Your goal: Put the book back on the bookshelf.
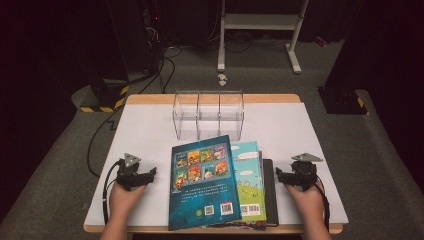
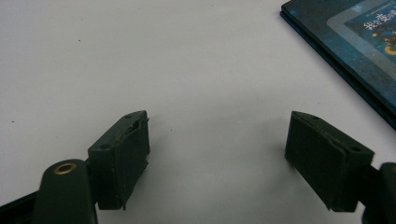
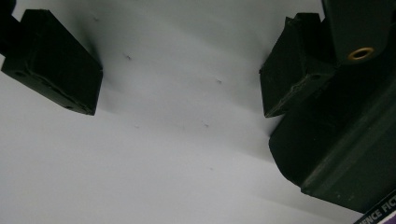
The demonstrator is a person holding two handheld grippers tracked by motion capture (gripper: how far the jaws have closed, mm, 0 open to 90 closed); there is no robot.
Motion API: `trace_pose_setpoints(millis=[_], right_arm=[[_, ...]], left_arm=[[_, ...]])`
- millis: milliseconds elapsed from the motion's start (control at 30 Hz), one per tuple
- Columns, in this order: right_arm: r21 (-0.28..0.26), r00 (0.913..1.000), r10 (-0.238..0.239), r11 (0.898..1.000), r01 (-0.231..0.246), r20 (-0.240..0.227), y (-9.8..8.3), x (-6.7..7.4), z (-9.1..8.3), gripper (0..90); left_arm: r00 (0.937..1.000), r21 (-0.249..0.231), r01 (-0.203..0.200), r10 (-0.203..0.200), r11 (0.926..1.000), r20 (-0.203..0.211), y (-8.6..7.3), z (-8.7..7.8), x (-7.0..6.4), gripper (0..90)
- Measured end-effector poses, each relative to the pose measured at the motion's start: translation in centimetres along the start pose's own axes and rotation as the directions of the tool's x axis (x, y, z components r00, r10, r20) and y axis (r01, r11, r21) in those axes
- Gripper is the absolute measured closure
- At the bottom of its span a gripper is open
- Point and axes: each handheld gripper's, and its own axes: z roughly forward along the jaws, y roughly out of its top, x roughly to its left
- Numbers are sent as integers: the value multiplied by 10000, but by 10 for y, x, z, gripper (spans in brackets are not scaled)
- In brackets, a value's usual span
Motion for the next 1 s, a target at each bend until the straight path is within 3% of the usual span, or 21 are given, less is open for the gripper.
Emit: trace_pose_setpoints(millis=[700, 800, 1000], right_arm=[[-24, 10000, 42, 10000, -42, 1, 0, 0, -1, 149], [-200, 10000, 37, 9998, -38, -68, -1, -1, -4, 228], [-811, 9996, 108, 9966, -129, -264, -2, 2, -15, 244]], left_arm=[[9996, -143, -120, 124, 9998, 267, -2, -2, -2, 289], [9994, -139, -108, 112, 9998, 324, -2, -2, -2, 304], [9991, 30, -75, 74, 10000, 409, -1, -5, -3, 328]])
